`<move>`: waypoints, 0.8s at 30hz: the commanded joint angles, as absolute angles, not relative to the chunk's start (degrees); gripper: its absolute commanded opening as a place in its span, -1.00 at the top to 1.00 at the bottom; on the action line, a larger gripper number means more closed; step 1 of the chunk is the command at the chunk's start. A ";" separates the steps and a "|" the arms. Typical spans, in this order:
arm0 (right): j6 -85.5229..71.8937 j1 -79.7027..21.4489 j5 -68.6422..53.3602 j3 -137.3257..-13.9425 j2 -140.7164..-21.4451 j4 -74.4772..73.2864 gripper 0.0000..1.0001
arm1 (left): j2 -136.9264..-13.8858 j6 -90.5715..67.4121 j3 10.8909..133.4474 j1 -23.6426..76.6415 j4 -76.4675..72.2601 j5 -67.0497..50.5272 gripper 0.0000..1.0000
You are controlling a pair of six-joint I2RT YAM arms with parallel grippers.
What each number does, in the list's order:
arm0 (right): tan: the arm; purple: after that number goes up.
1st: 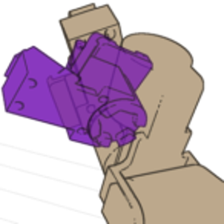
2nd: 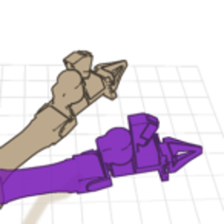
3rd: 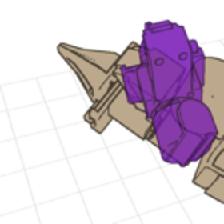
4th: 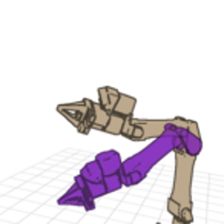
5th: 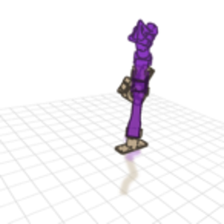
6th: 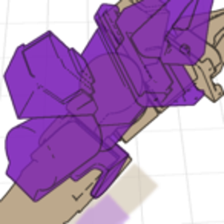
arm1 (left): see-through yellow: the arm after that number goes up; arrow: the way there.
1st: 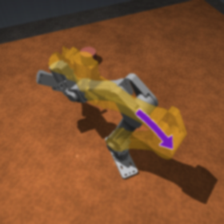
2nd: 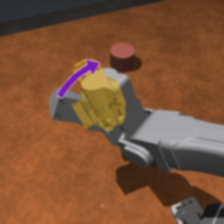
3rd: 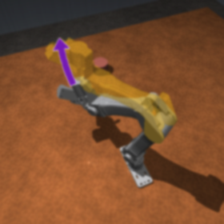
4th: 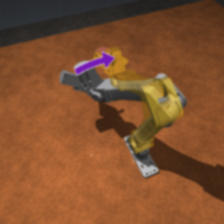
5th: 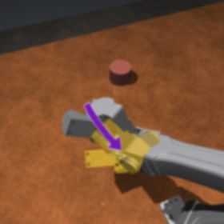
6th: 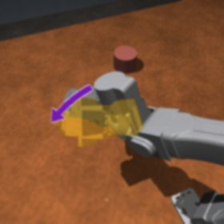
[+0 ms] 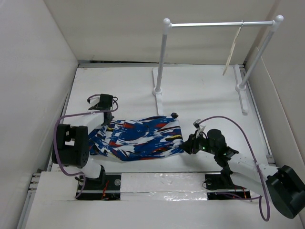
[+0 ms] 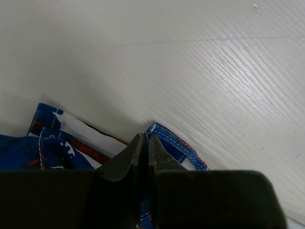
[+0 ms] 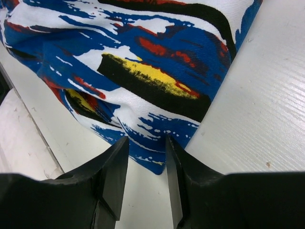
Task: Place the trousers on the hanger
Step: Fold the trousers at the center of the board.
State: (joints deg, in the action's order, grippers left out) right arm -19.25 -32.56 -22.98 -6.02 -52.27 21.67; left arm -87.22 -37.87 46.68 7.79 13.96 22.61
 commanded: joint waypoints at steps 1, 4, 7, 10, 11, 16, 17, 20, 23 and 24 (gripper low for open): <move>-18.72 -31.65 -24.43 -5.54 -53.00 25.58 0.18 | -86.93 -37.53 47.90 7.73 13.54 23.38 1.00; -19.25 -31.64 -23.91 -5.27 -52.82 25.40 0.46 | -84.74 -38.32 47.64 7.73 14.24 24.78 1.00; -19.77 -31.11 -23.91 -5.10 -52.21 24.96 0.70 | -80.88 -39.54 47.64 7.73 15.73 27.15 1.00; -20.30 -31.11 -23.82 -4.92 -50.20 24.35 0.84 | -76.49 -40.08 46.59 7.73 16.35 28.38 1.00; -20.65 -31.11 -23.73 -4.83 -49.49 24.08 0.89 | -75.51 -40.95 46.23 7.73 16.70 29.78 1.00; -21.27 -30.59 -22.33 -4.57 -42.64 17.94 0.99 | -72.25 -42.89 45.00 6.51 18.72 33.22 1.00; -21.01 -30.59 -22.24 -4.74 -40.02 16.54 1.00 | -72.16 -43.41 45.26 5.37 19.24 34.53 1.00; -20.66 -30.59 -21.10 -5.62 -35.96 9.60 1.00 | -72.16 -44.12 45.53 -0.75 19.78 33.50 1.00; -20.66 -30.59 -19.43 -5.98 -30.86 3.09 1.00 | -72.60 -42.90 45.53 -5.79 18.55 29.73 1.00; -20.65 -30.59 -19.34 -5.98 -29.11 0.64 1.00 | -72.86 -42.54 45.61 -7.63 18.02 28.92 1.00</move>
